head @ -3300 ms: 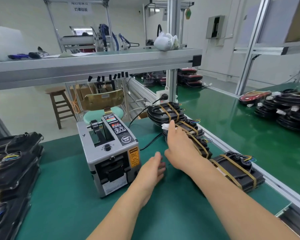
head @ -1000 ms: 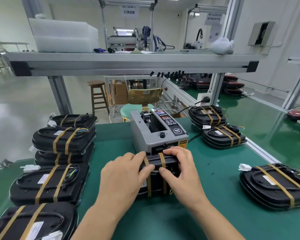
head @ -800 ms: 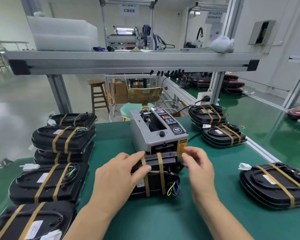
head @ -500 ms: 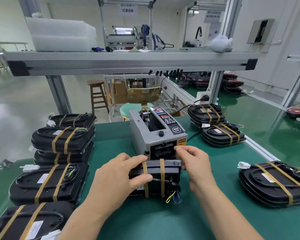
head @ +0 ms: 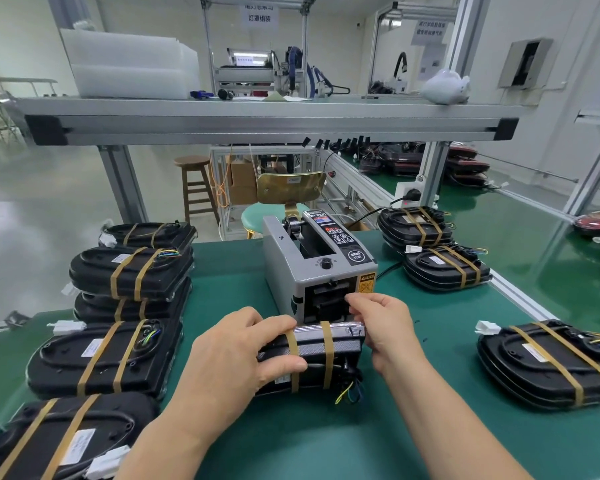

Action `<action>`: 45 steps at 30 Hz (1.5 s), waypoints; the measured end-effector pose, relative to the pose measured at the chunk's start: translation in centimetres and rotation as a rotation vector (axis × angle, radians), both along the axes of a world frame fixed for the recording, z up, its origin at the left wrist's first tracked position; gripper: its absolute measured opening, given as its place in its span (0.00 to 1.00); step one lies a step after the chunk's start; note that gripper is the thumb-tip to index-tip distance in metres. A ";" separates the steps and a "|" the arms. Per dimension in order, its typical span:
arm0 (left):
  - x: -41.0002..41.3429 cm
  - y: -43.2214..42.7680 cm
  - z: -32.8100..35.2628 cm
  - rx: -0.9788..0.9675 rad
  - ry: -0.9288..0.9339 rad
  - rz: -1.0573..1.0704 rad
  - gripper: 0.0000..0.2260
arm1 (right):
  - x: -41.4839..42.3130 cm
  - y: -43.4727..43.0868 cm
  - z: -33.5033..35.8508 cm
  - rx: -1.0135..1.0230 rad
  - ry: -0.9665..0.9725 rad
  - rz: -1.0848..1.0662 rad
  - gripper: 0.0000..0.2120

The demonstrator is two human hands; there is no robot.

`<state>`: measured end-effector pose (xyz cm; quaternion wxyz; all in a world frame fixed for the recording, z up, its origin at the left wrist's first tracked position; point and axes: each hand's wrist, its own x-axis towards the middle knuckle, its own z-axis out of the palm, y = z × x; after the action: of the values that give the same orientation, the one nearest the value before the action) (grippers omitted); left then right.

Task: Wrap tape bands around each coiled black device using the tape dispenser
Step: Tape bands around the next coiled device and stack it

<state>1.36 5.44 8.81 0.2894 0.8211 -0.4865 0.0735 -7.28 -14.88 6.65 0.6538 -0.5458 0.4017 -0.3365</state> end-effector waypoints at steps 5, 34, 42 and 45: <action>0.0 0.1 0.0 0.012 0.014 0.005 0.27 | 0.1 0.2 -0.4 0.057 -0.041 0.025 0.03; -2.3 -2.1 2.7 0.298 -0.007 -0.011 0.10 | -2.8 1.9 1.1 0.138 -0.255 0.007 0.15; -1.9 -3.2 1.3 0.282 -0.074 -0.081 0.20 | -3.6 3.4 1.7 0.093 -0.342 0.004 0.14; -1.9 -3.5 1.2 0.239 -0.077 -0.105 0.20 | -3.2 3.8 1.3 0.068 -0.306 -0.034 0.06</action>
<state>-0.52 1.93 10.04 0.1743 0.8195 -0.5450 0.0311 -10.50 -11.08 7.98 0.7198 -0.4588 0.3176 -0.4131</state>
